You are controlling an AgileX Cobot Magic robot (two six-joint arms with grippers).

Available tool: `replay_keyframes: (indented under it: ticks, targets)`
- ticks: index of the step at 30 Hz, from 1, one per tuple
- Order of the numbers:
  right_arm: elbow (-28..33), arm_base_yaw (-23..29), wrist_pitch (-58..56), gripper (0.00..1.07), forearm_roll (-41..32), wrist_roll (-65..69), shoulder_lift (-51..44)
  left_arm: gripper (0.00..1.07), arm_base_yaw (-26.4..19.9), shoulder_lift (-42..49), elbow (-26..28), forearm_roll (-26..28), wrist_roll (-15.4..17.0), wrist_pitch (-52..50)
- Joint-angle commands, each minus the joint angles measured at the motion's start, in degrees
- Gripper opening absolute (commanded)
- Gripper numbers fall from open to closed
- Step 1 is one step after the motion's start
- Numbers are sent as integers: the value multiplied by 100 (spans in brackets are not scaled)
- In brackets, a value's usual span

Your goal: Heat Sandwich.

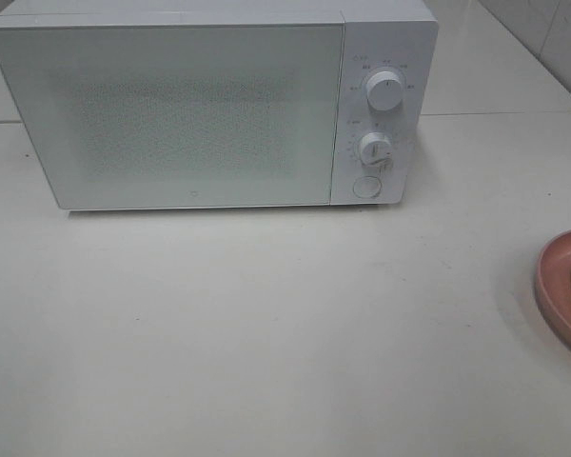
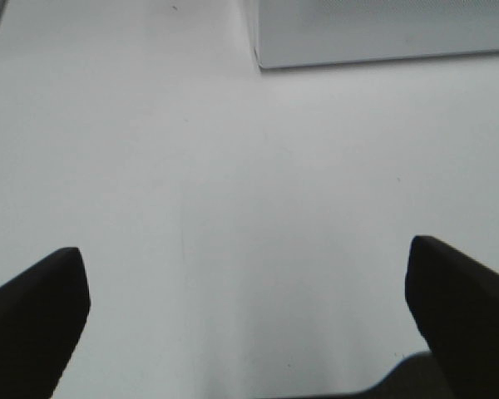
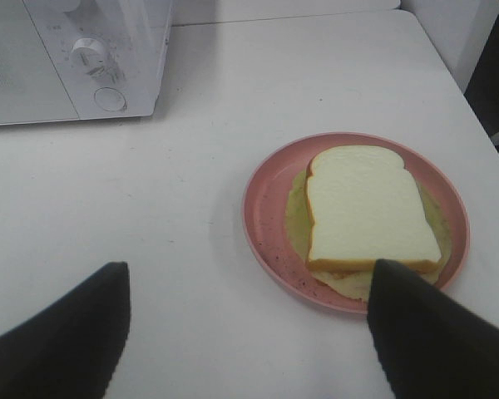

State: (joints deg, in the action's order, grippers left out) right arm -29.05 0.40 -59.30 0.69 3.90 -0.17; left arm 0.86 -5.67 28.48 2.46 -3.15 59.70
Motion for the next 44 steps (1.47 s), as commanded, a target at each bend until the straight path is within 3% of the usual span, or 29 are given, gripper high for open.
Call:
replay_keyframes:
  ticks: [1,44]
  targets:
    - [11,-46,-6,76,-17,-86,-160,98,-298,693,-11,57,-6,-34]
    - [11,-46,-6,76,-17,-86,-143,97,-309,739,-11,80,-11,-40]
